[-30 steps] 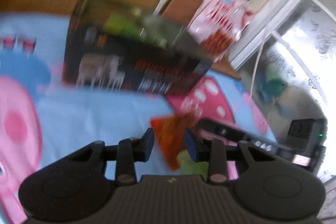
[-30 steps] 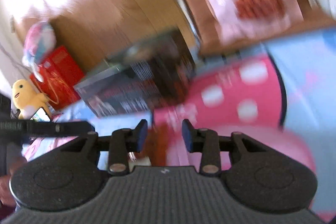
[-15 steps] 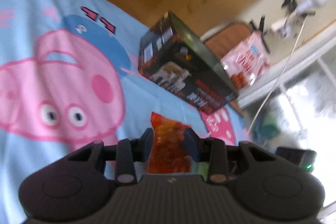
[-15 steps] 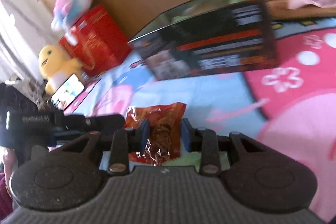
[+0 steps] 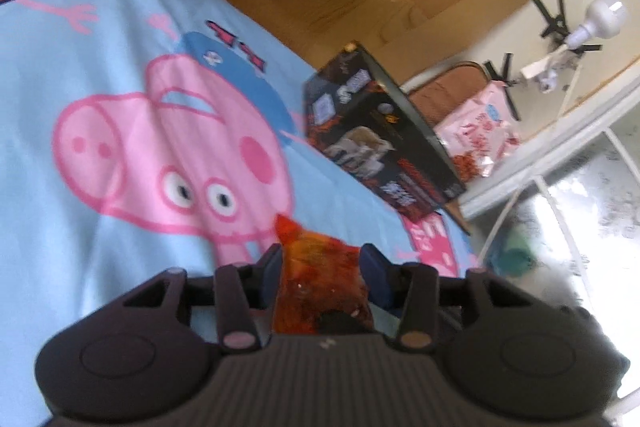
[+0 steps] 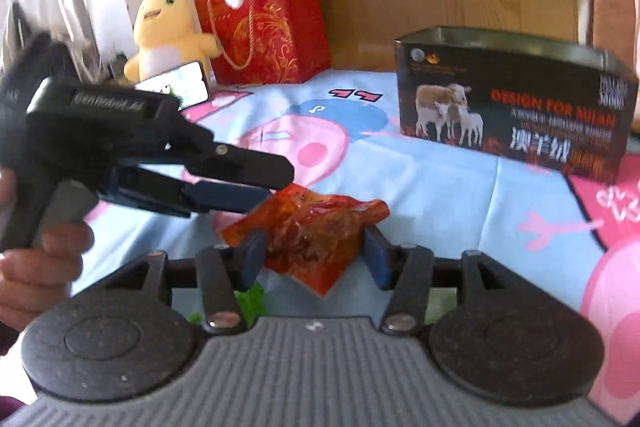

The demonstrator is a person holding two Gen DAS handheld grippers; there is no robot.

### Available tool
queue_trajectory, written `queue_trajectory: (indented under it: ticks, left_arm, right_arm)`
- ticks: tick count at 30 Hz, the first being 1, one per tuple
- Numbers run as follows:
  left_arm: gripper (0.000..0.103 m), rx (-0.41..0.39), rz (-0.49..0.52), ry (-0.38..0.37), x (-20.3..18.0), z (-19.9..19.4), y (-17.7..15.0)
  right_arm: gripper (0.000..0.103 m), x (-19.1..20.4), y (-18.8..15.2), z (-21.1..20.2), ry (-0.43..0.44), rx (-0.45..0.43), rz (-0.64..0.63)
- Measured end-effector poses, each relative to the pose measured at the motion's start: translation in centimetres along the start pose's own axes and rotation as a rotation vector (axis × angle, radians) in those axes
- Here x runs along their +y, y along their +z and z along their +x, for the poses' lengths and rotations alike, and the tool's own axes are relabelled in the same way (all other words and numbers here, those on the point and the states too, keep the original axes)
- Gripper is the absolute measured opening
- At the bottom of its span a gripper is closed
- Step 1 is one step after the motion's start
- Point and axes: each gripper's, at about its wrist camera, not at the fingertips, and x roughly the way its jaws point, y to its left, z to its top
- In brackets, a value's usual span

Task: Organize snacks
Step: 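Grasp the red spicy snack packet with the left gripper and lift it, then lower the red packet over the black tin and open the left gripper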

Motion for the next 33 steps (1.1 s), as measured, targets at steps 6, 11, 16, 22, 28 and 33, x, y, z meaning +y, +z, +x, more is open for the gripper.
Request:
queue_trajectory:
  ticks: [6, 11, 16, 22, 28, 33]
  left_arm:
    - [0.039, 0.002, 0.021, 0.012, 0.0, -0.4, -0.2]
    - [0.033, -0.012, 0.038, 0.022, -0.5, -0.1, -0.7]
    - [0.029, -0.014, 0.014, 0.013, -0.9, -0.1, -0.1]
    - [0.029, -0.041, 0.087, -0.019, -3.3, -0.7, 0.9]
    - [0.029, -0.031, 0.116, -0.047, -5.1, 0.0, 2.3]
    - [0.029, -0.041, 0.173, -0.08, -8.0, 1.4, 4.7]
  right_arm:
    - [0.045, -0.4, 0.0, 0.2, 0.017, -0.007, -0.008]
    - [0.04, -0.1, -0.1, -0.1, 0.028, -0.017, -0.007]
    - [0.038, -0.3, -0.4, -0.9, 0.013, -0.047, 0.021]
    - [0.038, -0.6, -0.2, -1.8, -0.022, -0.115, 0.022]
    - [0.038, -1.6, 0.5, -2.6, -0.039, -0.14, 0.05]
    - [0.037, -2.7, 2.0, -3.8, -0.08, -0.195, 0.048]
